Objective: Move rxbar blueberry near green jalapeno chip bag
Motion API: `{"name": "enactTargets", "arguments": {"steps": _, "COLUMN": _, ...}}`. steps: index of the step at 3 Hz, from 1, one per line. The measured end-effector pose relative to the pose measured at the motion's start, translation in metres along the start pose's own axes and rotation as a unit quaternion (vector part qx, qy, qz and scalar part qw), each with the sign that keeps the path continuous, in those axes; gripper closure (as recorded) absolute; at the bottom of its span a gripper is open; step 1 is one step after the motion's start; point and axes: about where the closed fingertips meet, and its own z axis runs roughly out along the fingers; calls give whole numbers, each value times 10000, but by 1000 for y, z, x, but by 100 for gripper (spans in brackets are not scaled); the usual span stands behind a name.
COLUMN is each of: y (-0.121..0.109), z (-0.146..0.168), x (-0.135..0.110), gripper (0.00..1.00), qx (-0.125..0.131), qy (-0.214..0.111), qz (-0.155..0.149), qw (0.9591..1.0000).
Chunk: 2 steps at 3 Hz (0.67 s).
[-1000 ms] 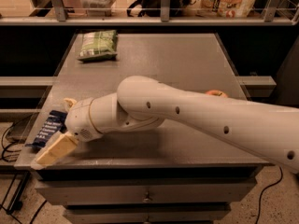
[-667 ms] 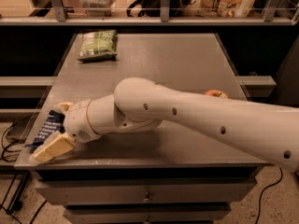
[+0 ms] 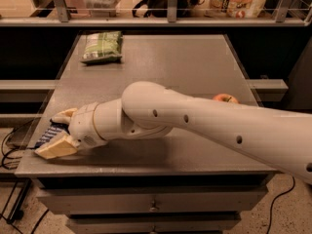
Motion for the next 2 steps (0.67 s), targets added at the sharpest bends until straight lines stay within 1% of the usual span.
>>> {"name": "enactTargets", "arguments": {"steps": 1, "y": -4, "z": -12, "x": -4, "gripper": 88, "qx": 141, "qy": -131, "qz": 11, "qw": 9998}}
{"name": "enactTargets", "arguments": {"steps": 2, "y": -17, "z": -39, "x": -13, "gripper": 100, "qx": 346, "qy": -328, "qz": -2, "qw": 9989}}
